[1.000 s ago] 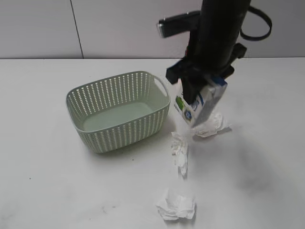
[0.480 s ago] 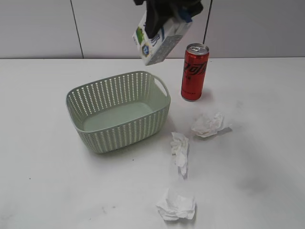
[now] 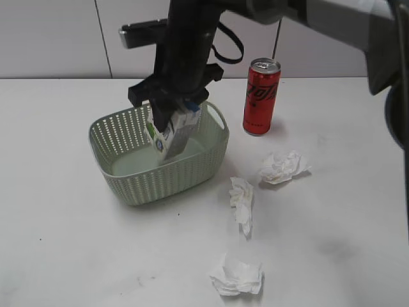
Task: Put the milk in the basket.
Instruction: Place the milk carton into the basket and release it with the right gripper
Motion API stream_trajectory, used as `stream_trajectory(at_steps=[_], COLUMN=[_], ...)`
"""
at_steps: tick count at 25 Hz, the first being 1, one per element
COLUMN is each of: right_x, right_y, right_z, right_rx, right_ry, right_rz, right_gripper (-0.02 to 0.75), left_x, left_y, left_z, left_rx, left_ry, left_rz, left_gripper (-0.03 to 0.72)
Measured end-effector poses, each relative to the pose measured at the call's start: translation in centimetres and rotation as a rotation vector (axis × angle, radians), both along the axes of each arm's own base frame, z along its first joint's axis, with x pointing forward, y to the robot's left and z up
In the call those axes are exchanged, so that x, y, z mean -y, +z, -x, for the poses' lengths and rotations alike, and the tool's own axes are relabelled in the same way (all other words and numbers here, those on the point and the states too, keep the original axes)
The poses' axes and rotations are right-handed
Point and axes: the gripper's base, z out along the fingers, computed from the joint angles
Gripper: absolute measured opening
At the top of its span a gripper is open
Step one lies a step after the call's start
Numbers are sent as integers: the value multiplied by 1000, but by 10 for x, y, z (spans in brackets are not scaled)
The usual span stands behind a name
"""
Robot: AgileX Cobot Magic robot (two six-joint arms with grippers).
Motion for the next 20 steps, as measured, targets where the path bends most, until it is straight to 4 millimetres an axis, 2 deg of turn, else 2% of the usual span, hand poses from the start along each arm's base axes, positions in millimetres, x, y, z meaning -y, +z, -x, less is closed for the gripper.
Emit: stream_trajectory(at_steps=[3, 5, 10, 13, 15, 18, 20], right_x=[-3, -2, -3, -3, -5, -8, -9], right_y=[-24, -31, -46, -48, -47, -46, -46], right_z=[-6, -9, -13, -14, -14, -13, -12], right_rx=[-8, 10, 17, 20, 19, 6, -1], right_ry=[3, 5, 7, 6, 2, -3, -5], right_rz=[37, 57, 86, 84, 63, 29, 21], right_gripper=[345, 345, 345, 352, 407, 555, 613], left_x=[0, 0, 0, 0, 0, 0, 0], left_y=[0, 0, 0, 0, 0, 0, 0], left_z=[0, 0, 0, 0, 0, 0, 0], left_rx=[0, 0, 0, 0, 0, 0, 0], left_ry=[0, 0, 0, 0, 0, 0, 0], left_rz=[0, 0, 0, 0, 0, 0, 0], left_gripper=[240, 240, 240, 240, 240, 240, 240])
